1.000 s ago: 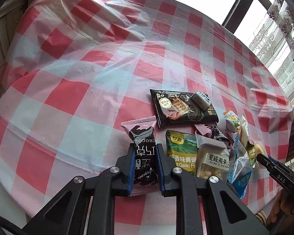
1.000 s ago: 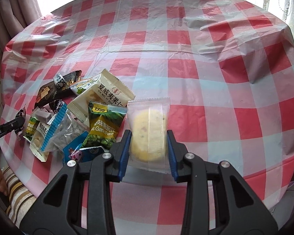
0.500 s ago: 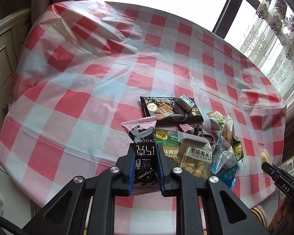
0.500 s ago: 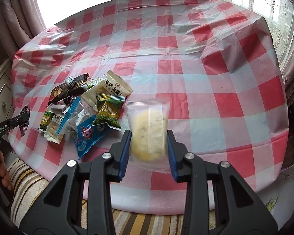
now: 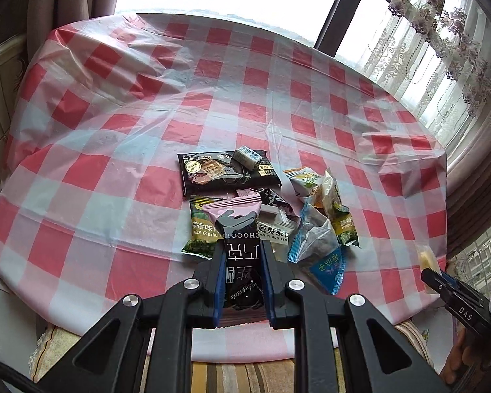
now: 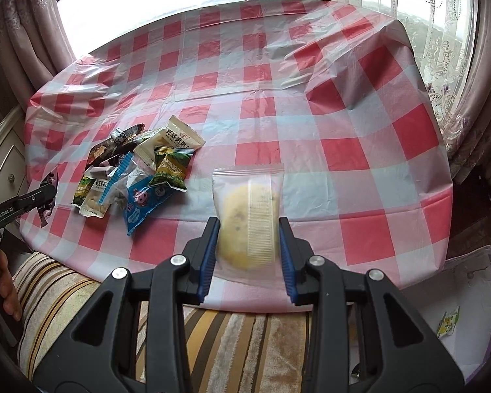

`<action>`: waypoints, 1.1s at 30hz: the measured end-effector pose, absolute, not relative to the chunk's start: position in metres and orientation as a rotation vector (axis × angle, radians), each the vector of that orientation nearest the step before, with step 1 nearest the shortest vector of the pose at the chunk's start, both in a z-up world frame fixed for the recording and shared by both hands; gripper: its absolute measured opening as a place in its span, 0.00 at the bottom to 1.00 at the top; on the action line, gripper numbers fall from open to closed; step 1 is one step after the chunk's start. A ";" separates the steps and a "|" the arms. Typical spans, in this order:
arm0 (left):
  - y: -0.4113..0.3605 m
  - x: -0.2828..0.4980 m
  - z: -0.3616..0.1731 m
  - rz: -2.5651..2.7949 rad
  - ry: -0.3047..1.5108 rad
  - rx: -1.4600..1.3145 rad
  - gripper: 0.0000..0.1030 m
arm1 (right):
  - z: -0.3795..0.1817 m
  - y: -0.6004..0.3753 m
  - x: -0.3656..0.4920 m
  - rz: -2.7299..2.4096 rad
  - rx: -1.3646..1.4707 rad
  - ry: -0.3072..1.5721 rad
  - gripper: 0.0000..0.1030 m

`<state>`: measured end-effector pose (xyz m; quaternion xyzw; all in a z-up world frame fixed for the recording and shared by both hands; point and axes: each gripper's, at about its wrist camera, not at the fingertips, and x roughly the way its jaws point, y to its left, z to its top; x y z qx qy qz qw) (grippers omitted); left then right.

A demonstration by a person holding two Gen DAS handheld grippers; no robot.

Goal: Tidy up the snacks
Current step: 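Carry both packets to the white box and release them inside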

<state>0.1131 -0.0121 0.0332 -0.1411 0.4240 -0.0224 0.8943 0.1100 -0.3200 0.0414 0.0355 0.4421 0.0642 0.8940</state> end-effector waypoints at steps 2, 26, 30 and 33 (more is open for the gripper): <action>-0.022 0.111 0.036 -0.070 0.880 -0.286 0.19 | 0.041 -0.327 0.106 0.122 0.080 0.919 0.38; -0.168 0.091 0.054 -0.367 0.910 -0.113 0.19 | 0.046 -0.465 0.033 -0.147 0.184 0.893 0.38; -0.199 0.089 0.054 -0.428 0.917 -0.076 0.19 | 0.045 -0.488 0.021 -0.198 0.209 0.890 0.38; -0.226 0.087 0.054 -0.481 0.921 -0.038 0.19 | 0.042 -0.502 0.013 -0.227 0.225 0.894 0.38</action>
